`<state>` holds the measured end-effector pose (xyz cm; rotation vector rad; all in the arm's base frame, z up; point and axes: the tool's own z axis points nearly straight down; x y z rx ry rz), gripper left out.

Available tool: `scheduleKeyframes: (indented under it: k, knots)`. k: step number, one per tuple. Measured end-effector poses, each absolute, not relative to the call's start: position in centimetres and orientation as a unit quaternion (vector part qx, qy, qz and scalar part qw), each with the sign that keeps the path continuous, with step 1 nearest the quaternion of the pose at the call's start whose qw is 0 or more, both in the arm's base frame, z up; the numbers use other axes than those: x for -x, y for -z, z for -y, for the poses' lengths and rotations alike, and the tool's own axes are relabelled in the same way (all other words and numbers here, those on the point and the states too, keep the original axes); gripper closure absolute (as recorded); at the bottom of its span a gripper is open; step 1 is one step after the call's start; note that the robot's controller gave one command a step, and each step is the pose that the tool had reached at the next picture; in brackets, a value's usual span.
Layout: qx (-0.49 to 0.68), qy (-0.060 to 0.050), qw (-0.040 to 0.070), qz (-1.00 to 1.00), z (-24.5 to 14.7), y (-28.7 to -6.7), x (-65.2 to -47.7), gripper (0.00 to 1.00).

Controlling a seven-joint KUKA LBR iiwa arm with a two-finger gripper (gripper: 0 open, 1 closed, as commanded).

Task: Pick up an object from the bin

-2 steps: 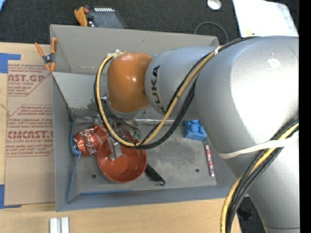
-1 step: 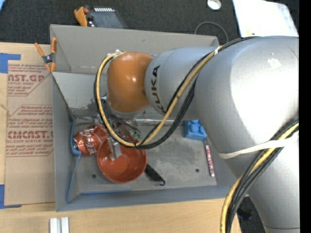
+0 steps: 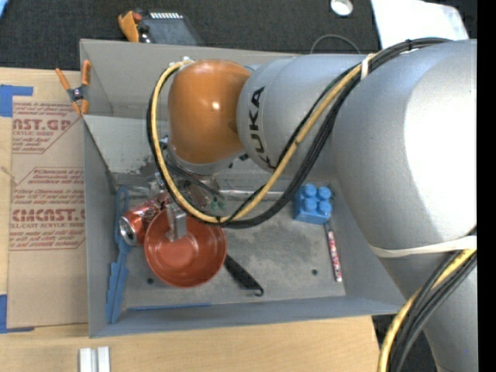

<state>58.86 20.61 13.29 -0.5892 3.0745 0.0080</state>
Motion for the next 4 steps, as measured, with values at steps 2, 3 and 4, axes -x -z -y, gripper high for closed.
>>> scheduleKeyframes:
  k: [2,3,4]
  knots:
    - [0.164,-0.002,0.005,-0.986,-20.5,-29.9,-56.1,1.00]
    - [0.153,-0.003,0.009,-0.988,-22.0,-24.7,-55.7,1.00]
    - [0.146,-0.003,0.007,-0.989,-22.8,-21.0,-55.6,1.00]
